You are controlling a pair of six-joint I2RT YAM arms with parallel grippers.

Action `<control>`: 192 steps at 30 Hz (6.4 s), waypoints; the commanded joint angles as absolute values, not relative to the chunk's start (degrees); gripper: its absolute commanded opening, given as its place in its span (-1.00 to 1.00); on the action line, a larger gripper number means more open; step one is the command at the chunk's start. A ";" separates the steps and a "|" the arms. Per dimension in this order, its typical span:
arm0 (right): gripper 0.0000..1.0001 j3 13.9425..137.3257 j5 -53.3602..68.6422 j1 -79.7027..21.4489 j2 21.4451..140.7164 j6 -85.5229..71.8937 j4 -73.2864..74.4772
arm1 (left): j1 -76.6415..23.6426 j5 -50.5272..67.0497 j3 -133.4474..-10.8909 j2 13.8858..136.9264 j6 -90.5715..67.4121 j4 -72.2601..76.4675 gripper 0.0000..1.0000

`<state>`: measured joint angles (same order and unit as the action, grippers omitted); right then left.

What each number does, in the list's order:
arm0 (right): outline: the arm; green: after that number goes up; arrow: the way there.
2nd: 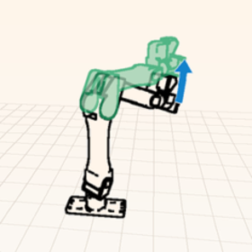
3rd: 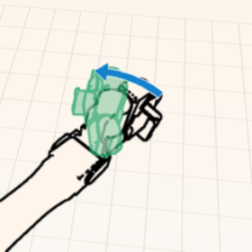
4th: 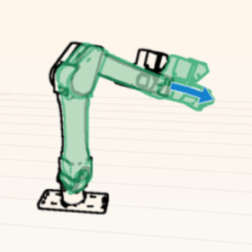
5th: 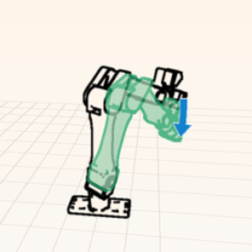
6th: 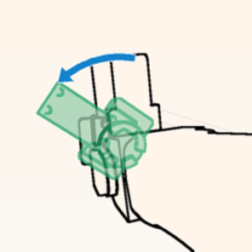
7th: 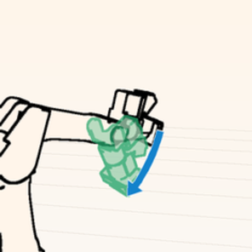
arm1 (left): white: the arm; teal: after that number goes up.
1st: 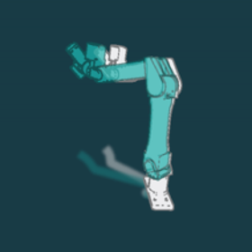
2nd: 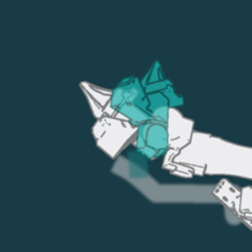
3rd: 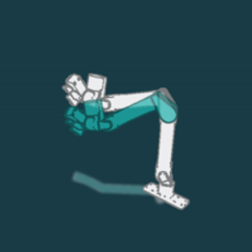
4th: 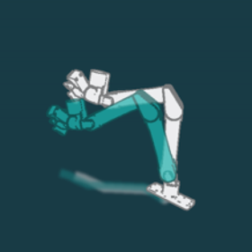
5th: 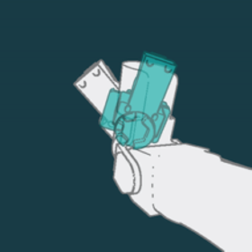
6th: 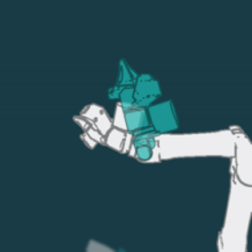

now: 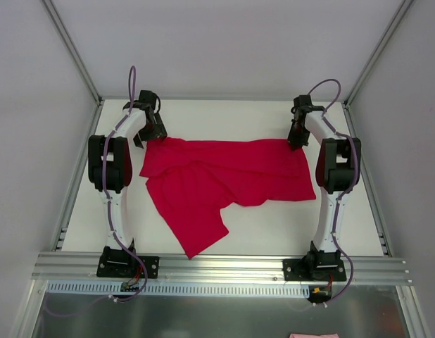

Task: Fold and stack the t-shirts
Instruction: Fold the flattened tshirt in 1/3 of the way

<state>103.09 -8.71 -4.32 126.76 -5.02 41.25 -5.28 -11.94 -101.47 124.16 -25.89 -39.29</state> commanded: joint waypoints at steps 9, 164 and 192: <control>-0.77 113.55 -8.88 -3.25 129.55 -4.04 47.18 | -5.62 -12.83 -101.69 119.53 -24.43 -40.69 0.55; 0.03 82.53 -5.89 -8.17 78.49 -1.41 53.88 | -25.05 -4.57 -53.70 92.90 -48.34 -40.43 -1.00; 0.69 76.04 -6.59 -8.17 75.06 -0.44 49.05 | -12.75 0.00 -47.72 88.77 -41.57 -33.06 -0.48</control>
<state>79.11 -5.78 -8.45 78.96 -0.86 51.96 -13.76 2.39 -48.77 90.21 -44.73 -35.83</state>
